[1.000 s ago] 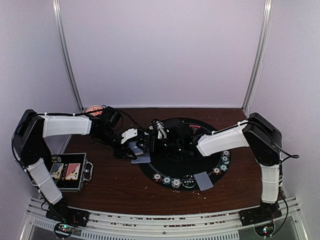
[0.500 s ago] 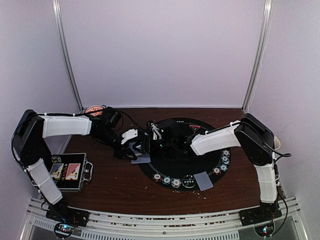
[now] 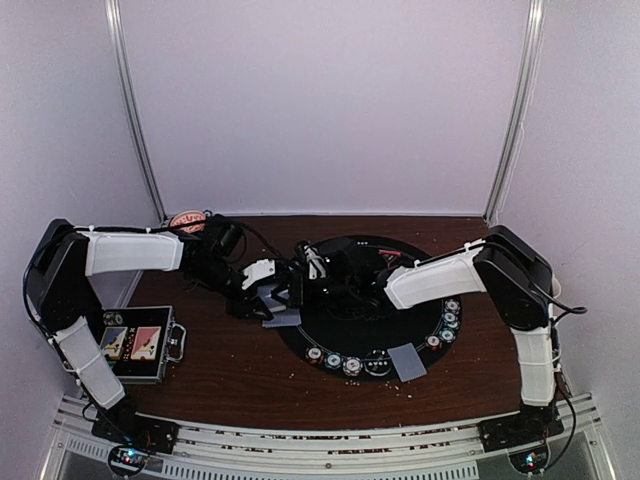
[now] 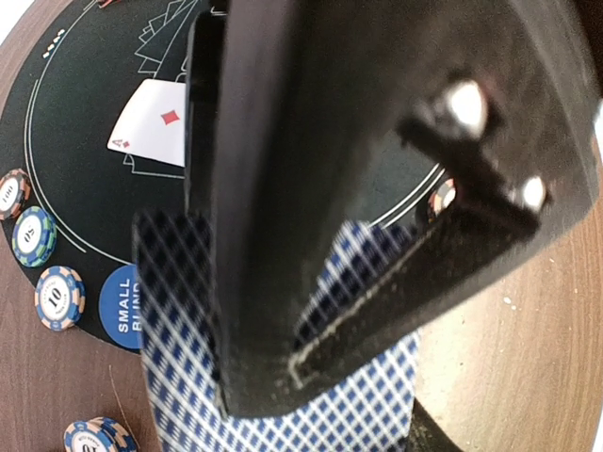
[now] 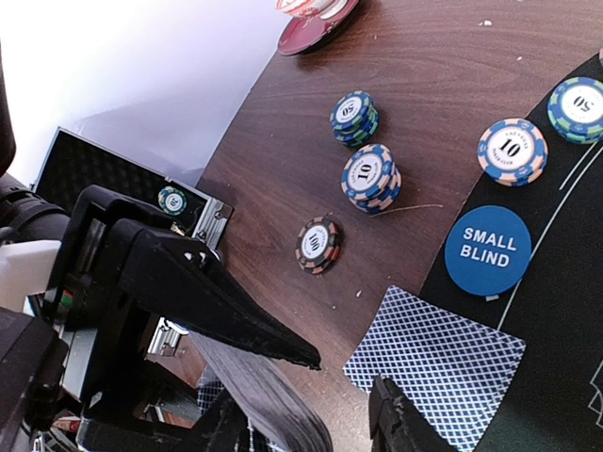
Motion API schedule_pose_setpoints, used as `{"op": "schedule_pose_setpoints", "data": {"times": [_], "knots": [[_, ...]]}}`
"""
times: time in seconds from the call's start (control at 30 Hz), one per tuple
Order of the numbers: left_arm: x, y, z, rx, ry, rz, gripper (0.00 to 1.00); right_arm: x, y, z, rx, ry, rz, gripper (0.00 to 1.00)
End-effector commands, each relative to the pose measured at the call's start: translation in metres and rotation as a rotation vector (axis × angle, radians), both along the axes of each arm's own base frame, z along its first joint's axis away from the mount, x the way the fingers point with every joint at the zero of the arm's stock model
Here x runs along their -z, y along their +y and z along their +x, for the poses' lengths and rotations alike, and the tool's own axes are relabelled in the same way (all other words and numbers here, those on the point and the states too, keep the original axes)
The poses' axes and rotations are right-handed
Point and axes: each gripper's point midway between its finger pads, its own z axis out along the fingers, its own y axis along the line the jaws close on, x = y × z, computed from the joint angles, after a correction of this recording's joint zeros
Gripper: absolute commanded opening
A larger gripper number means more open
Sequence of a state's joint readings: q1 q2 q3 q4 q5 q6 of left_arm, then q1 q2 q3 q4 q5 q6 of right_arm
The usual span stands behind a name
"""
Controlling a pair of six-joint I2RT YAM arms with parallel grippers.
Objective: Distribute texas hold em gaming equipment
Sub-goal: Pick up the poker card from the face-down deck piles, then flop the poker card in the community card area.
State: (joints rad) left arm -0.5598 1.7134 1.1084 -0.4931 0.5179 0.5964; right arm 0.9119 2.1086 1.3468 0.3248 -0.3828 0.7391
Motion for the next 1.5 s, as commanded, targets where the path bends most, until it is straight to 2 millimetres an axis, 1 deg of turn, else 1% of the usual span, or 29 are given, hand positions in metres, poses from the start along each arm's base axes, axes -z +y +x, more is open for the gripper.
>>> {"op": "schedule_pose_setpoints", "data": {"times": [0.0, 0.1, 0.27, 0.37, 0.53, 0.6, 0.7, 0.8, 0.93, 1.0, 1.07, 1.2, 1.33, 1.47], "knots": [[-0.007, -0.007, -0.007, 0.039, -0.001, -0.037, 0.49, 0.003, -0.031, 0.025, 0.12, -0.031, -0.083, 0.42], [-0.005, -0.007, -0.007, 0.037, 0.0, -0.032, 0.49, 0.0, -0.033, 0.024, 0.122, -0.04, -0.086, 0.37], [-0.002, -0.006, -0.005, 0.033, 0.003, -0.024, 0.49, -0.012, -0.032, 0.018, 0.088, -0.05, -0.063, 0.22], [-0.002, -0.006, -0.005, 0.033, 0.003, -0.022, 0.49, -0.02, -0.032, 0.014, 0.073, -0.057, -0.05, 0.19], [0.0, -0.006, -0.004, 0.03, 0.006, -0.016, 0.49, -0.026, -0.036, 0.009, 0.062, -0.061, -0.048, 0.13], [0.001, -0.006, -0.004, 0.029, 0.007, -0.015, 0.49, -0.029, -0.037, 0.006, 0.057, -0.064, -0.043, 0.09], [0.001, -0.006, -0.004, 0.029, 0.007, -0.016, 0.49, -0.031, -0.036, 0.003, 0.044, -0.061, -0.032, 0.0], [0.001, -0.006, -0.003, 0.026, 0.006, -0.014, 0.49, -0.032, -0.035, 0.001, 0.036, -0.059, -0.025, 0.0], [0.002, -0.006, -0.001, 0.017, 0.001, -0.011, 0.49, -0.043, -0.042, 0.001, 0.046, -0.089, -0.03, 0.0], [0.003, -0.005, 0.001, 0.011, 0.002, -0.01, 0.48, -0.049, -0.049, 0.003, 0.057, -0.117, -0.05, 0.0], [0.004, -0.005, 0.004, 0.006, 0.004, -0.011, 0.48, -0.054, -0.061, 0.009, 0.072, -0.155, -0.087, 0.0], [0.003, -0.001, 0.009, -0.014, 0.008, -0.016, 0.48, -0.061, -0.096, 0.026, 0.119, -0.253, -0.208, 0.0], [0.001, 0.003, 0.016, -0.034, 0.004, -0.019, 0.48, -0.069, -0.136, 0.046, 0.173, -0.417, -0.453, 0.0], [-0.001, 0.006, 0.021, -0.049, 0.006, -0.027, 0.48, -0.08, -0.163, 0.062, 0.165, -0.596, -0.718, 0.0]]}}
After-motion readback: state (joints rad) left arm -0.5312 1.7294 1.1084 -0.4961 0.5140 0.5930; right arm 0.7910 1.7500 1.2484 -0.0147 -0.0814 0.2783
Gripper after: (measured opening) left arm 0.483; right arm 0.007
